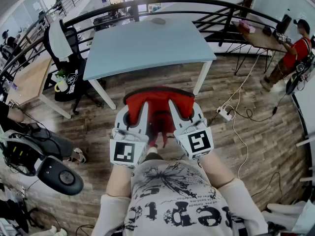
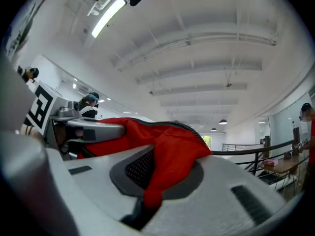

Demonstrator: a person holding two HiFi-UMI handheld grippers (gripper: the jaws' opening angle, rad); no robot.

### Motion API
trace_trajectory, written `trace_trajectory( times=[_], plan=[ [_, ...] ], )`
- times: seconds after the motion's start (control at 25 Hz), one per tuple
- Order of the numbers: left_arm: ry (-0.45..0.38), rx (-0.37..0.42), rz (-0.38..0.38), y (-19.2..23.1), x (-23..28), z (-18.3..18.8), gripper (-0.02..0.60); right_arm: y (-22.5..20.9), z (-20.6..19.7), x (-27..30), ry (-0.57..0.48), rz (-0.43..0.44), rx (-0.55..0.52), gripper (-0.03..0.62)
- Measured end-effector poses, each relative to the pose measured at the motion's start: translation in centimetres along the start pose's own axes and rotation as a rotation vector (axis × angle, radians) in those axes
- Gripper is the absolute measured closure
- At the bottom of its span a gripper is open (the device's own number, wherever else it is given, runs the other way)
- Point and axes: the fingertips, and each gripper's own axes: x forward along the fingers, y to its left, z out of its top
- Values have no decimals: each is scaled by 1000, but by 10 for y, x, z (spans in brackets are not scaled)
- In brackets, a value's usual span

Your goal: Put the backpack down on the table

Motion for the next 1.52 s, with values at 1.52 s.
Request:
trace_trajectory(
  times=[1.52],
  plan=[
    [2,-30,-93,189,223,-70,548,-113,-54,279,22,-77,27,571]
  ],
)
